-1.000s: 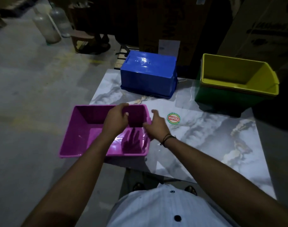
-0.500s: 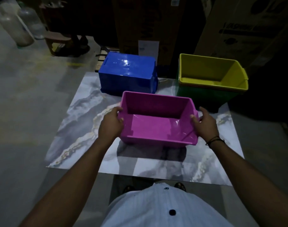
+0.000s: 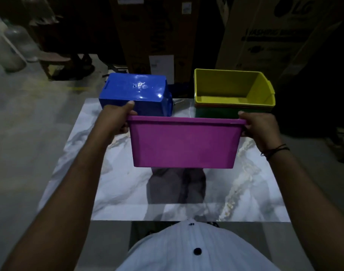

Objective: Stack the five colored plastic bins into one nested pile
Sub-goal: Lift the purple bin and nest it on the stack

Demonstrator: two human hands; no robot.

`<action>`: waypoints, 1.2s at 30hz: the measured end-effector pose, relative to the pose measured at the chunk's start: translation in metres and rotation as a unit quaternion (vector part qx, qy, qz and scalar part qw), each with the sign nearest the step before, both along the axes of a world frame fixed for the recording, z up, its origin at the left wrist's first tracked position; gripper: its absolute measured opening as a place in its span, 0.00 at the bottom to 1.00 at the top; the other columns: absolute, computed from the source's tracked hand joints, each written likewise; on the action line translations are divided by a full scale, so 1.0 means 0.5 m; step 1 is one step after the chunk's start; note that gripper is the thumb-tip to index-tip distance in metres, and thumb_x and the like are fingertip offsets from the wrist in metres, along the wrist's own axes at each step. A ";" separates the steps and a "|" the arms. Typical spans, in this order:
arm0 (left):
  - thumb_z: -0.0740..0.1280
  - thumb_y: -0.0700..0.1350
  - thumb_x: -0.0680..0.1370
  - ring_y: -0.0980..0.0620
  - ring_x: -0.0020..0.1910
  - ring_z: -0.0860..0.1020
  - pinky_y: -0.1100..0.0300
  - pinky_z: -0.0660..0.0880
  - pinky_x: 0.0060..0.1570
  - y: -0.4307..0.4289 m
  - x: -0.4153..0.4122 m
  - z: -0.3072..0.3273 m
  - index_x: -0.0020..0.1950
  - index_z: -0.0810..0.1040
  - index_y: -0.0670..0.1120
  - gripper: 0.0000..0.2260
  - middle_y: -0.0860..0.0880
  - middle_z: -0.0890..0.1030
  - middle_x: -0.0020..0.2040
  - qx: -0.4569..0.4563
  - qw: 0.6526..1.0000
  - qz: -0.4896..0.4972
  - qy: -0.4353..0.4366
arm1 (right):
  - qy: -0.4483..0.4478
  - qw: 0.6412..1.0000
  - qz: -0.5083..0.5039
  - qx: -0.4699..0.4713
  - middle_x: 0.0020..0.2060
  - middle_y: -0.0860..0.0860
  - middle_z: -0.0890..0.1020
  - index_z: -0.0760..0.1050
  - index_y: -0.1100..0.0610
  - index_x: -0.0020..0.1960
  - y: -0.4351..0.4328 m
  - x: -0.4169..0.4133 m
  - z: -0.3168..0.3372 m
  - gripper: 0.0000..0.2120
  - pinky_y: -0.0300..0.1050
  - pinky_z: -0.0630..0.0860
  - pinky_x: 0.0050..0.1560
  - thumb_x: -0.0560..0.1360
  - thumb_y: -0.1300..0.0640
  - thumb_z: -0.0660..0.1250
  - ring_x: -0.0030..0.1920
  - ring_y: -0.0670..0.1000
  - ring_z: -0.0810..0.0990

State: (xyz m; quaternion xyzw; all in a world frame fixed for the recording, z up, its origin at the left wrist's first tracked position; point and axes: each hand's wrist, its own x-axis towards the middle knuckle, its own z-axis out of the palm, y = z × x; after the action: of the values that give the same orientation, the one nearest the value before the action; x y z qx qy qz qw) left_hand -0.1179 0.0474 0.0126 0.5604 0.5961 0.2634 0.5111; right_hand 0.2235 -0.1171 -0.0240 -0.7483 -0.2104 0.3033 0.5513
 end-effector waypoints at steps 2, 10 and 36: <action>0.66 0.53 0.82 0.53 0.30 0.73 0.61 0.72 0.31 0.004 0.012 0.010 0.47 0.84 0.44 0.15 0.49 0.80 0.35 -0.003 1.000 -0.003 -0.004 | -0.003 1.000 -0.002 0.004 0.41 0.61 0.80 0.81 0.70 0.54 0.003 0.009 0.009 0.12 0.42 0.79 0.27 0.75 0.62 0.72 0.31 0.55 0.78; 0.63 0.39 0.80 0.54 0.28 0.69 0.63 0.69 0.29 -0.004 0.018 0.006 0.37 0.77 0.46 0.12 0.48 0.72 0.32 -0.005 0.998 -0.064 -0.010 | 0.094 0.995 -0.022 -0.008 0.40 0.58 0.83 0.82 0.60 0.43 -0.017 0.028 0.008 0.02 0.42 0.79 0.28 0.74 0.64 0.71 0.32 0.51 0.82; 0.71 0.40 0.77 0.50 0.61 0.79 0.47 0.80 0.58 -0.041 0.145 -0.033 0.70 0.75 0.47 0.22 0.49 0.78 0.65 0.247 0.963 -0.087 -0.056 | -0.192 0.970 -0.090 0.123 0.54 0.53 0.82 0.75 0.53 0.59 -0.083 0.091 -0.018 0.22 0.55 0.82 0.51 0.65 0.57 0.70 0.51 0.56 0.82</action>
State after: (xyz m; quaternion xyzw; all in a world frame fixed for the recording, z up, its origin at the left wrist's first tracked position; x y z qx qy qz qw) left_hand -0.0452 0.0271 -0.0039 0.7033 0.4321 0.3881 0.4099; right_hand 0.2690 -0.1587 -0.0330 -0.7351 -0.2793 0.0749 0.6132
